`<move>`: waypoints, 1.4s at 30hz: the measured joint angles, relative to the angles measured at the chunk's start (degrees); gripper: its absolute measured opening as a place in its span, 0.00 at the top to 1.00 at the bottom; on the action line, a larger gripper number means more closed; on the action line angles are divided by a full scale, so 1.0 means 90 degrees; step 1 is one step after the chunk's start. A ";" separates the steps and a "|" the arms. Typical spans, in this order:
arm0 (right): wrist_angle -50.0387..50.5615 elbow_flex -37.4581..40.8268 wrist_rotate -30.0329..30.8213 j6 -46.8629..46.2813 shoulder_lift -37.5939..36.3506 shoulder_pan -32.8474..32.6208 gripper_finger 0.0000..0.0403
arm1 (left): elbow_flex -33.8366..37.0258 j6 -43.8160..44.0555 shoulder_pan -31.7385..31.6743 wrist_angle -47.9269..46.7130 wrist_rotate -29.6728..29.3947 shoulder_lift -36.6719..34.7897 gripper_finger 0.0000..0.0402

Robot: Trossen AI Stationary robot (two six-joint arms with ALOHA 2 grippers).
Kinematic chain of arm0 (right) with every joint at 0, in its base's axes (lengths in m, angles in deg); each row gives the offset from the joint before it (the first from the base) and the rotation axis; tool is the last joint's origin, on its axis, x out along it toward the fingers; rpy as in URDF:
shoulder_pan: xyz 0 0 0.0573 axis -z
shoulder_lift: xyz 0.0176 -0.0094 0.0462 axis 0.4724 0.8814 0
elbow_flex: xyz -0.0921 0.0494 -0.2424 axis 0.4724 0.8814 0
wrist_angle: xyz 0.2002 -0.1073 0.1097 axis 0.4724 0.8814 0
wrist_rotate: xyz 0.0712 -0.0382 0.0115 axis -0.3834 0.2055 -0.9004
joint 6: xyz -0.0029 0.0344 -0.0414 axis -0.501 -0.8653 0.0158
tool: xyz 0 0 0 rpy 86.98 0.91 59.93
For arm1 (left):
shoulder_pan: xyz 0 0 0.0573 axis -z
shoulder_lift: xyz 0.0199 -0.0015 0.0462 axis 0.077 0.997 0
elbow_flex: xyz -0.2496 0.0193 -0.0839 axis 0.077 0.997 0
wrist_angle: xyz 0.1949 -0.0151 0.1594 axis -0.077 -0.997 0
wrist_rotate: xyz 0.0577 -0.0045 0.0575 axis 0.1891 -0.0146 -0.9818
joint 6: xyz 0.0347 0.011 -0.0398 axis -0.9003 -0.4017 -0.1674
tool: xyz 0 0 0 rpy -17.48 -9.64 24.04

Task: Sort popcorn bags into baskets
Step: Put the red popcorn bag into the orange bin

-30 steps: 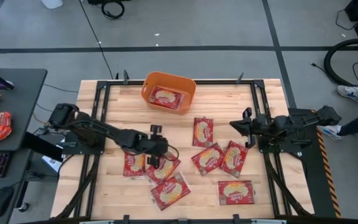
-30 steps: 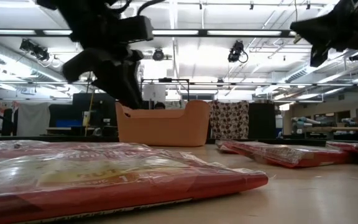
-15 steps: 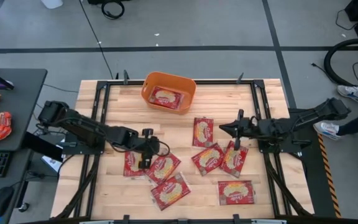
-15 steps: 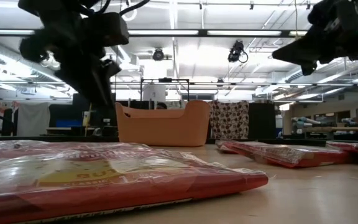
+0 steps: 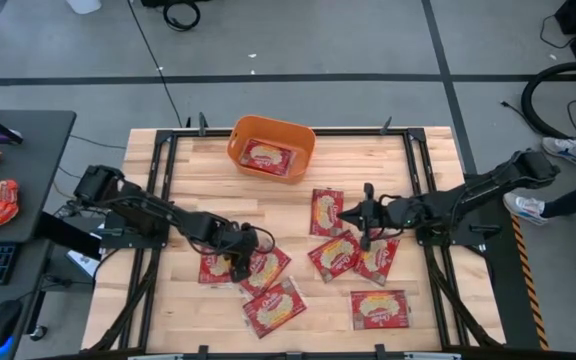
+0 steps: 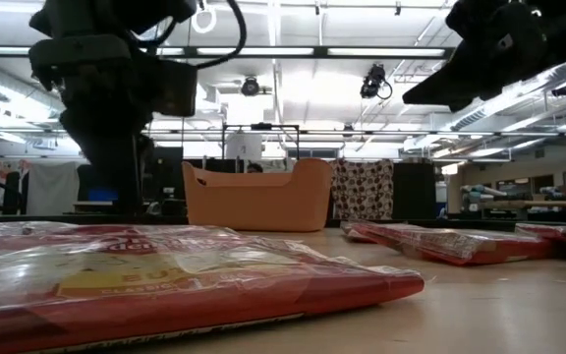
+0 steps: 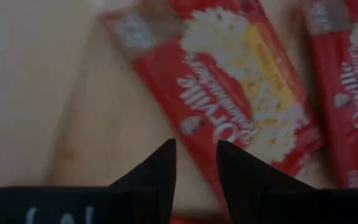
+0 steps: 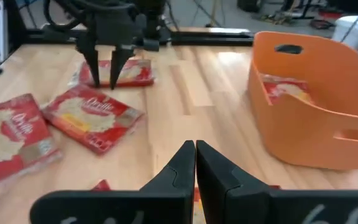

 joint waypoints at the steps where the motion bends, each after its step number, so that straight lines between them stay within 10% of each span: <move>1: -0.0019 -0.0063 -0.0097 0.0000 0.0104 0.0000 0.95 | 0.0020 0.0068 -0.0011 0.0025 0.0140 0.0047 0.70; 22: 0.0067 -0.0268 -0.0985 0.0286 0.0730 -0.0116 0.95 | 0.0967 0.2476 -0.0118 0.1860 0.1304 0.0079 0.40; 42: -0.0015 -0.0265 -0.1252 0.0726 0.0911 -0.0129 0.95 | 0.0952 0.2897 0.0107 0.3500 0.1366 0.0878 0.95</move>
